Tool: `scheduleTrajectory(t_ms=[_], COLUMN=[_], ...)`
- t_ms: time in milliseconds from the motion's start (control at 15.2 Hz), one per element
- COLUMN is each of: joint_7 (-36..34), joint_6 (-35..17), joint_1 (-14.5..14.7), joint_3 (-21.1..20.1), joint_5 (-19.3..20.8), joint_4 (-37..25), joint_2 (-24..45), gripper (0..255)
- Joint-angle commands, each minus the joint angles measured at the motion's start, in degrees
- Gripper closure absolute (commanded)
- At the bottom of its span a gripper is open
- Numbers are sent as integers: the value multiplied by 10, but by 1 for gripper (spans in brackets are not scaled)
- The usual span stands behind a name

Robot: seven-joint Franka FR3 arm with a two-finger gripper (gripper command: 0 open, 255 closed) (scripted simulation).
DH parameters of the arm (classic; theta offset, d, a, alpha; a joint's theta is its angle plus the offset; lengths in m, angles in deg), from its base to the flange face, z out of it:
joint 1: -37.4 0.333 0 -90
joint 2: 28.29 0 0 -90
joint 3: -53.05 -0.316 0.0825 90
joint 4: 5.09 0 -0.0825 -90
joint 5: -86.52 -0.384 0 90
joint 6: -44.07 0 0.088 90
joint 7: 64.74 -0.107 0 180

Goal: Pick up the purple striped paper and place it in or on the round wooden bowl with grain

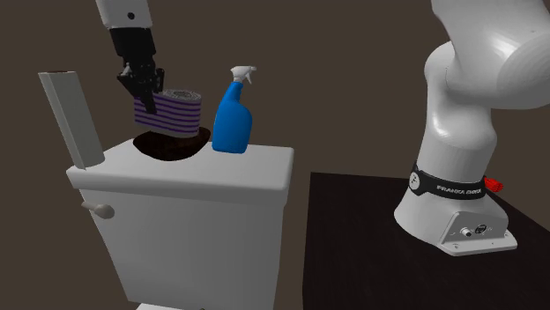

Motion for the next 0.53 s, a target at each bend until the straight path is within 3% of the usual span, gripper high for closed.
scheduleTrajectory(t_ms=[0,462], joint_7=[1,1], joint_6=[-15,-20], joint_1=[-1,-1], joint_3=[0,0], joint_5=[0,0], joint_4=[10,13], joint_2=[4,5], gripper=[255,255])
